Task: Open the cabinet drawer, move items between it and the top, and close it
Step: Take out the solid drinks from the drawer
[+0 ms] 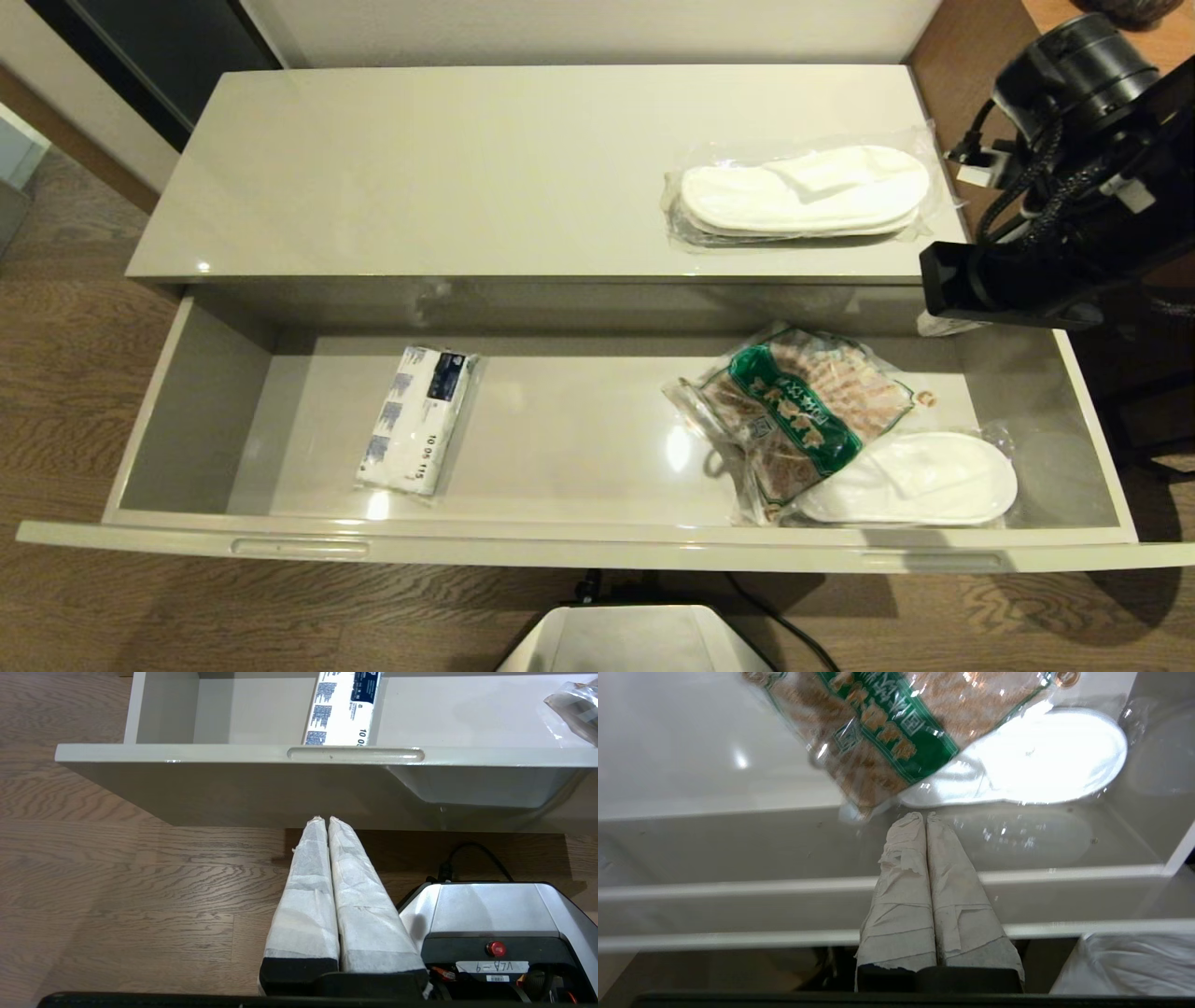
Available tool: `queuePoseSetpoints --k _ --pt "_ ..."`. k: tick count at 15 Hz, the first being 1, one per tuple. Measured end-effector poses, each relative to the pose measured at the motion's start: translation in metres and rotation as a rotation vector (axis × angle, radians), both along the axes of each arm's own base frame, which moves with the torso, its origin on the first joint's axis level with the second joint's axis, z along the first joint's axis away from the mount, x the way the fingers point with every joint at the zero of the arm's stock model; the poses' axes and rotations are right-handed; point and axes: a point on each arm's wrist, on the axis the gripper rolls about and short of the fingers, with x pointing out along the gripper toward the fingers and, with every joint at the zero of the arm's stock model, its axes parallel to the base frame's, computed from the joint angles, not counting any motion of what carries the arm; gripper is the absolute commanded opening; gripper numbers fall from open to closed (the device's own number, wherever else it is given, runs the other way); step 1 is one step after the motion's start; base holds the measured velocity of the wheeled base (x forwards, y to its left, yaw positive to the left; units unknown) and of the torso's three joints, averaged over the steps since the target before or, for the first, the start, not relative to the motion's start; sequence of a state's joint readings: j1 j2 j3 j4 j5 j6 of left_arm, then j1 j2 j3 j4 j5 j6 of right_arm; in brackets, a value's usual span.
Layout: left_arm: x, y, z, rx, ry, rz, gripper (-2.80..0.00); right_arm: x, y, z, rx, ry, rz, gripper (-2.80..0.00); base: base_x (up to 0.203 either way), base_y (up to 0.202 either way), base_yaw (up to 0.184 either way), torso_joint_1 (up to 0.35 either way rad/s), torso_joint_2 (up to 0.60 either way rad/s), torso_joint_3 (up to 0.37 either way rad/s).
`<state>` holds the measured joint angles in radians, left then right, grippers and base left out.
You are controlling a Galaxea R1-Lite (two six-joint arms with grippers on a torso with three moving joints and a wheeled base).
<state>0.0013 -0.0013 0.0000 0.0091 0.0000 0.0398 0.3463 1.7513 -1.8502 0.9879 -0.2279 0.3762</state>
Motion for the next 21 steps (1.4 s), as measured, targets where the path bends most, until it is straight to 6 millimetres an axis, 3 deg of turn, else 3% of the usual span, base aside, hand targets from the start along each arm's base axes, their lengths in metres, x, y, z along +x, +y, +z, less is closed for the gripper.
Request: queuePoseSetpoints --k 4,8,9,11,13,17,21 --pt "0.0 0.0 0.0 0.0 0.0 0.0 -2.8 -0.001 -0.001 -0.003 -0.042 0.019 0.017 -2.8 0.0 0.0 0.0 0.0 0.0 0.0" --pt "0.0 0.0 0.0 0.0 0.0 0.0 -2.8 0.039 0.028 -0.045 -0.16 0.05 0.018 -2.8 0.0 0.0 0.0 0.0 0.0 0.0" --pt "0.0 0.0 0.0 0.0 0.0 0.0 -2.8 0.05 0.038 -0.058 -0.184 0.039 0.017 0.0 0.0 0.0 0.0 0.0 0.0 0.0" --pt "0.0 0.0 0.0 0.0 0.0 0.0 -2.8 0.064 0.062 -0.083 -0.228 0.013 0.027 0.0 0.0 0.0 0.0 0.0 0.0 0.0" --pt "0.0 0.0 0.0 0.0 0.0 -0.001 -2.8 0.065 0.078 -0.104 -0.274 0.036 0.044 0.0 0.0 0.0 0.0 0.0 0.0 0.0" --pt "0.0 0.0 0.0 0.0 0.0 0.0 -2.8 0.066 0.1 -0.149 -0.365 0.002 0.035 0.0 0.0 0.0 0.0 0.0 0.0 0.0" --pt "0.0 0.0 0.0 0.0 0.0 0.0 -2.8 0.066 0.109 -0.175 -0.4 0.03 0.05 0.0 0.0 0.0 0.0 0.0 0.0 0.0"
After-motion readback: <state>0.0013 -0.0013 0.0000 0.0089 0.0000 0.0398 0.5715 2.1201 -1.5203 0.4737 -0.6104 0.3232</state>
